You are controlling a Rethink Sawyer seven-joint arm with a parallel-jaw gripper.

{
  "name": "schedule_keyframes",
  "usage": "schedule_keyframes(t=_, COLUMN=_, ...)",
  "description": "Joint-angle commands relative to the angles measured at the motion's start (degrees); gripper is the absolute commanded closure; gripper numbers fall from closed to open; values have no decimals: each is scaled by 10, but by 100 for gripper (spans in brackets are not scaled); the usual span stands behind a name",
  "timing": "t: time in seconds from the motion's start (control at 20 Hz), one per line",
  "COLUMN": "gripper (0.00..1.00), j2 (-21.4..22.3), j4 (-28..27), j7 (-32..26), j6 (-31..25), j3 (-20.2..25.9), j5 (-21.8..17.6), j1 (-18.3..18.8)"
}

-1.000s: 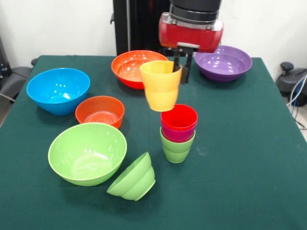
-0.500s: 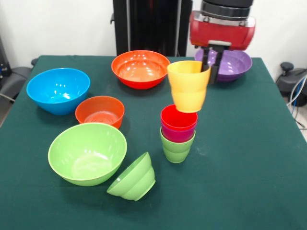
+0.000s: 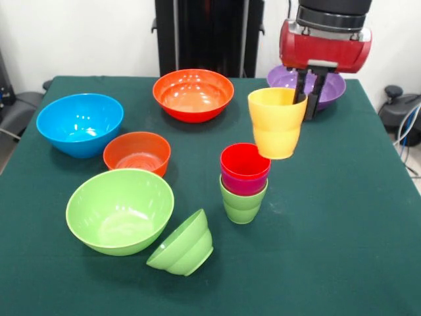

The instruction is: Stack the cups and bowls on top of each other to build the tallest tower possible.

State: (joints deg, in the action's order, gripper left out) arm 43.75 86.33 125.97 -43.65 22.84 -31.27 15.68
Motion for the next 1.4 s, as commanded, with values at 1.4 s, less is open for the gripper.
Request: schedule_keyframes(t=1.4, gripper=100, j2=-26, j4=66, j7=-6, j6=65, j3=-67, j5=-37, j1=11)
